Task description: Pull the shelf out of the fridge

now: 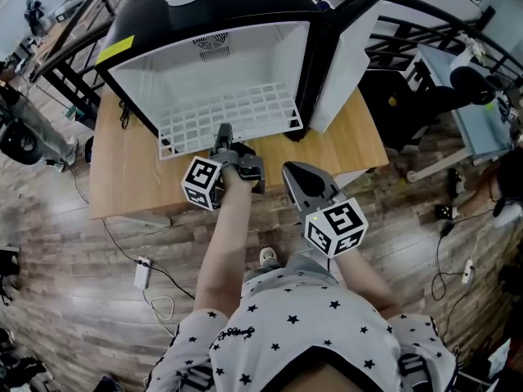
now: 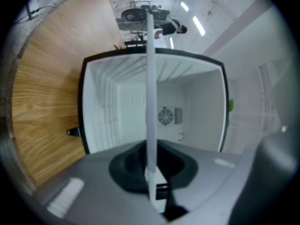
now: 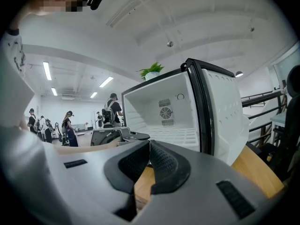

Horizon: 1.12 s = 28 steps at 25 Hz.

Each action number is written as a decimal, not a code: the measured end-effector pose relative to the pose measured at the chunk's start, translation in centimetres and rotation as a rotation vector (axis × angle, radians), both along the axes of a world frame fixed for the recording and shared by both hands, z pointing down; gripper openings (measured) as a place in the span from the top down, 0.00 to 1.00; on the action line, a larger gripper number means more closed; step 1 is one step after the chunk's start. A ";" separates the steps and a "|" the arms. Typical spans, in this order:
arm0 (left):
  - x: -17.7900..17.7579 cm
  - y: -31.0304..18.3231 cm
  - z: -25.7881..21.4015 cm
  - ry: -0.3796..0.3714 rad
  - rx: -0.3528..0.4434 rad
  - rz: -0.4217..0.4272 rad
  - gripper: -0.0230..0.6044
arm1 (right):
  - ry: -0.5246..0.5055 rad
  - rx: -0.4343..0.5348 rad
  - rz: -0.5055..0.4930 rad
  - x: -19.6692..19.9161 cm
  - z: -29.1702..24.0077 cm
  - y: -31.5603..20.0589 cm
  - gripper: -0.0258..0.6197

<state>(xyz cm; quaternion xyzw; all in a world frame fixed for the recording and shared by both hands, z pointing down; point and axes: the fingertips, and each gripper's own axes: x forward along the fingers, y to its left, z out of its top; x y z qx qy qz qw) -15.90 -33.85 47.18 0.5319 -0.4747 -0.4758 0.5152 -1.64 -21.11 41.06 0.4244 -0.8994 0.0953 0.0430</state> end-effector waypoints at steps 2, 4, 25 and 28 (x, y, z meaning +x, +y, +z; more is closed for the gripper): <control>0.0 0.2 0.0 0.002 -0.001 -0.003 0.91 | 0.003 -0.002 -0.005 0.2 0.0 0.3 0.93; 0.1 0.5 0.0 0.004 -0.004 -0.008 0.91 | 0.006 -0.003 -0.012 0.3 -0.1 0.6 0.93; 0.1 3.4 -0.3 0.030 -0.005 -0.003 0.91 | 0.006 0.005 -0.029 1.5 -0.9 3.4 0.93; 0.3 4.2 -0.3 0.028 -0.011 0.000 0.91 | 0.001 0.010 -0.029 1.8 -1.2 3.7 0.93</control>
